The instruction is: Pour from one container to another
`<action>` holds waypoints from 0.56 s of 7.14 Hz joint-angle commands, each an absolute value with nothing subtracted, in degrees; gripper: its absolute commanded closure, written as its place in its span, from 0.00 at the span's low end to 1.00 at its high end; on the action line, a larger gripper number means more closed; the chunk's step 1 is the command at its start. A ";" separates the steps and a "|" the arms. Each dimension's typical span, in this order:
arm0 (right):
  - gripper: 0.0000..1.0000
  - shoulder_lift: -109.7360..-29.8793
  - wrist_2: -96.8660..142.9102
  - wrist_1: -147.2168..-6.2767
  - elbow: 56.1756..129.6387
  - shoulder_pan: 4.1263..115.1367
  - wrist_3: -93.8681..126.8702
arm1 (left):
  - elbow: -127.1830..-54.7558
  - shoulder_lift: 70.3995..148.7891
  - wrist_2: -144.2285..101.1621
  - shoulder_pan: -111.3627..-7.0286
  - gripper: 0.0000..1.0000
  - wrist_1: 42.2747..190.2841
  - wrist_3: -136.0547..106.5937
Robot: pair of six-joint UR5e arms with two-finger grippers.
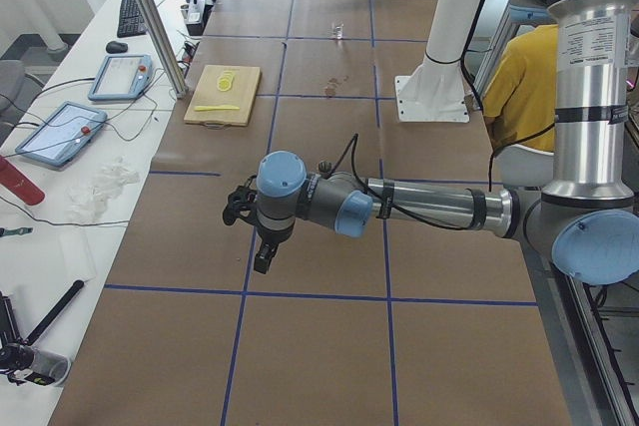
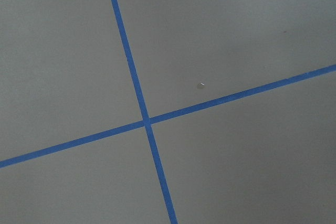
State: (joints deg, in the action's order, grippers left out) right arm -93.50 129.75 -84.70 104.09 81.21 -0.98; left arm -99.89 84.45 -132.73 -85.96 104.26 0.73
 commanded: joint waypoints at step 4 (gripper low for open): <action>0.00 -93.60 131.40 -84.64 103.01 81.21 -0.97 | -98.62 79.54 -136.50 -73.28 0.00 127.92 -11.06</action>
